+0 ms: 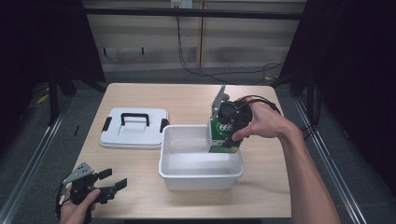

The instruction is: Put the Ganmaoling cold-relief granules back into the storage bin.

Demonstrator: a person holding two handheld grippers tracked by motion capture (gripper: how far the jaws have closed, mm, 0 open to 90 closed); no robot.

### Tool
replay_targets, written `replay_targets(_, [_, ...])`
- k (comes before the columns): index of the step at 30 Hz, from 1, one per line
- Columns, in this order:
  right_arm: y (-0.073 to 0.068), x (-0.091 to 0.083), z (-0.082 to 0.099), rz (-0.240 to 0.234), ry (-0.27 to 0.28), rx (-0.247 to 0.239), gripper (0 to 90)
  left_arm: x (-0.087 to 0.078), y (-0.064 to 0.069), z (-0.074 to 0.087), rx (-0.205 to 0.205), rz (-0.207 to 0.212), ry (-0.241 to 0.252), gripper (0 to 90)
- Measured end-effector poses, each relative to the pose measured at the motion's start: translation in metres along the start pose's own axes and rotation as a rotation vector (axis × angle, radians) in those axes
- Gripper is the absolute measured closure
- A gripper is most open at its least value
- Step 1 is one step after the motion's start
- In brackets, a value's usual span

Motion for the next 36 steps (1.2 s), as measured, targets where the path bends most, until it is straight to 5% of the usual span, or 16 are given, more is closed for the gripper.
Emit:
replay_targets(21, [-0.006, 0.054, 0.011, -0.056, -0.096, -0.029, 15.6, 0.000, 0.001, 0.000, 0.006, 0.002, 0.000, 17.3])
replay_targets(36, [-0.007, 0.076, 0.016, -0.081, -0.092, -0.020, 15.4, 0.000, 0.000, -0.001, 0.006, 0.000, 0.003, 17.3])
Point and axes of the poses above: each handheld gripper's, and its own axes: x roughly forward along the jaws, z roughly out of its underside, y roughly to its right, the point moved 8 cm from there along x, roughly forward along the jaws, and after that the axes turned 5 degrees about -x, right-handed, at the moved point
